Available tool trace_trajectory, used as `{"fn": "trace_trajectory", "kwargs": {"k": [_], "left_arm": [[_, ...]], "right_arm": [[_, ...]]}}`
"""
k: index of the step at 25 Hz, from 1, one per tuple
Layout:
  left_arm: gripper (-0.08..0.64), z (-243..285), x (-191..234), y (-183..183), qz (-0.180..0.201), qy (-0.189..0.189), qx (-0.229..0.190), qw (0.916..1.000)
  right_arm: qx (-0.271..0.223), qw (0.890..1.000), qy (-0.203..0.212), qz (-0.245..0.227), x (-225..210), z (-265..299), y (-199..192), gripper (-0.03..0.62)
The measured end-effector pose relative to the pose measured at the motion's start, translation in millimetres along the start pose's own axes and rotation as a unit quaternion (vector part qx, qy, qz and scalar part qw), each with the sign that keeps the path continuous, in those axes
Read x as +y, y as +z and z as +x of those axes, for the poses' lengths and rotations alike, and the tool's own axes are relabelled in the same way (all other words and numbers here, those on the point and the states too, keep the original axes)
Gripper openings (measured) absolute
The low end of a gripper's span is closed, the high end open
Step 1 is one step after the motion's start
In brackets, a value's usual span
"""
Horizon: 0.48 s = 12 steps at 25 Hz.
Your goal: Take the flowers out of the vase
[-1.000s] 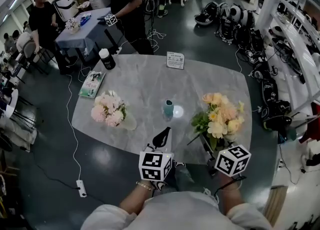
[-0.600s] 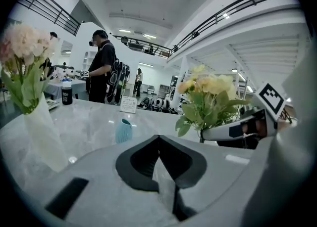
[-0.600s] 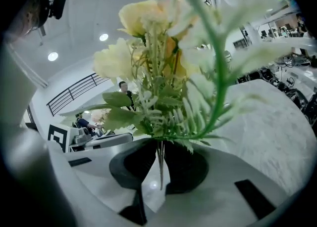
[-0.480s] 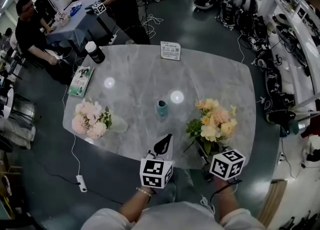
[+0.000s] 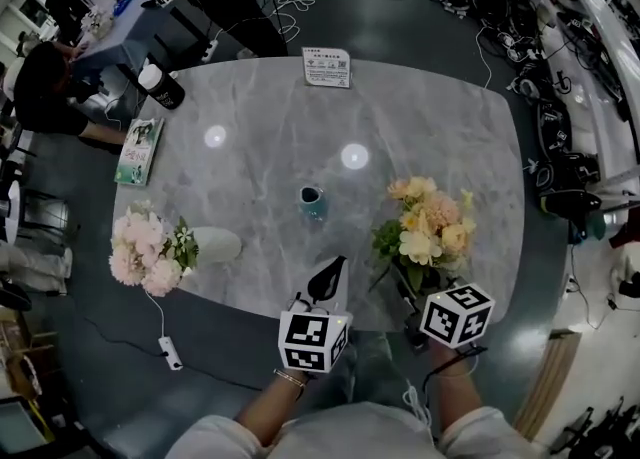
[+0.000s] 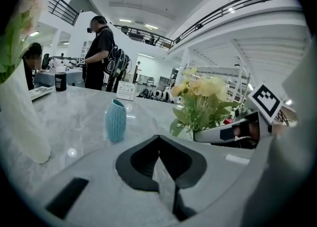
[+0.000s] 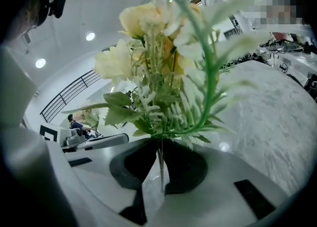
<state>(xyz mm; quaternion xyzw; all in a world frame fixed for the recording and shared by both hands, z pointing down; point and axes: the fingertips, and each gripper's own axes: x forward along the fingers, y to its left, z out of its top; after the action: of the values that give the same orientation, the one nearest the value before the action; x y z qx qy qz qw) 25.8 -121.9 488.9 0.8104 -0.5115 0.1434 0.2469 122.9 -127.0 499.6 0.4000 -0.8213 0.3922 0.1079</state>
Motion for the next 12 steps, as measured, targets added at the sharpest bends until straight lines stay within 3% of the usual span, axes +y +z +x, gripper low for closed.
{"fn": "trace_trajectory", "kwargs": {"k": [12], "left_arm": [[0.009,28.0,8.5,-17.3,-0.018,0.005,0.024,0.9995]], "right_arm": [[0.017,0.997,-0.001,0.069,-35.2,28.7,-0.5,0.037]]}}
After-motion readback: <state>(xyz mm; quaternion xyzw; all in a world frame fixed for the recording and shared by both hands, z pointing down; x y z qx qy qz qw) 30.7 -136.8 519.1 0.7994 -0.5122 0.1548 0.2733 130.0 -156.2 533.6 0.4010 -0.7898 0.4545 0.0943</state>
